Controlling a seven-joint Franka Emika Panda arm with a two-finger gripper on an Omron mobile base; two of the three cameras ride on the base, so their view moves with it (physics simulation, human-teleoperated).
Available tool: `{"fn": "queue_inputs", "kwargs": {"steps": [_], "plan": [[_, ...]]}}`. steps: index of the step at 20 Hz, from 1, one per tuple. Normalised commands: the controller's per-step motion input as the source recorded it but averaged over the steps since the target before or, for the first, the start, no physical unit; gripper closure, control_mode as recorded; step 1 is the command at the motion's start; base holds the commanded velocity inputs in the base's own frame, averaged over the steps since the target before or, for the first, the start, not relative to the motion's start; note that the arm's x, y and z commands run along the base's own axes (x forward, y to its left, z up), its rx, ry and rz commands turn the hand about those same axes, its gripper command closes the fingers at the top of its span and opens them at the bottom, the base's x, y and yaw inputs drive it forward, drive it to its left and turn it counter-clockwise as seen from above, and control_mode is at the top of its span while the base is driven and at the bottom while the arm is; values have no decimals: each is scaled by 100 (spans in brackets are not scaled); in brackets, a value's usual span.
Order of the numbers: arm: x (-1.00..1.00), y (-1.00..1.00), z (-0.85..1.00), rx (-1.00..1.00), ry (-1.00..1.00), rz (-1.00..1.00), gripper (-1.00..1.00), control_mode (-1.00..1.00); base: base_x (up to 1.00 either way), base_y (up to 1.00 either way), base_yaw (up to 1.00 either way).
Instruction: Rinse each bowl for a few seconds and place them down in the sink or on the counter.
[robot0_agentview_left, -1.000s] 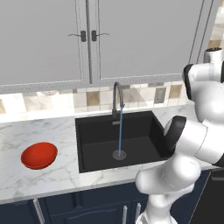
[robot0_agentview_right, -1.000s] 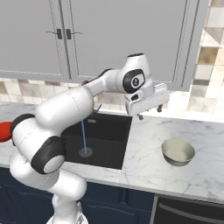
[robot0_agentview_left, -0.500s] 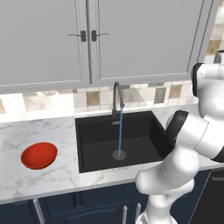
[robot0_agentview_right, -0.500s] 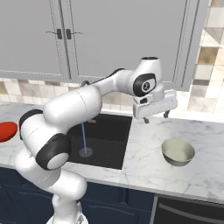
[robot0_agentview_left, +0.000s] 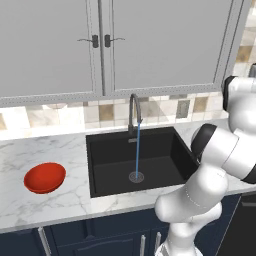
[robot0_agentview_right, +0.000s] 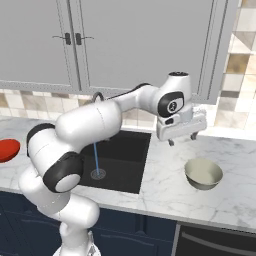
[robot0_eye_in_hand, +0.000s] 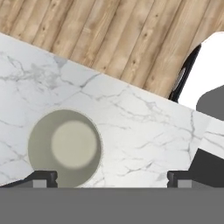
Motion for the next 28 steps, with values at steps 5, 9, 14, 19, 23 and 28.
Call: {"fn": "queue_inputs", "kwargs": {"steps": [5,9,14,19,23,28], "plan": [[0,-4,-20,0,-5,0,-100,-100,0,0,0],[0,-2,-19,0,-1,0,-100,-100,0,0,0],[0,-6,-19,0,0,0,-100,-100,0,0,0],[0,-4,-24,0,0,0,-100,-100,0,0,0],[0,-3,-23,0,0,0,-100,-100,0,0,0],[0,-4,-23,0,0,0,-100,-100,0,0,0]]}}
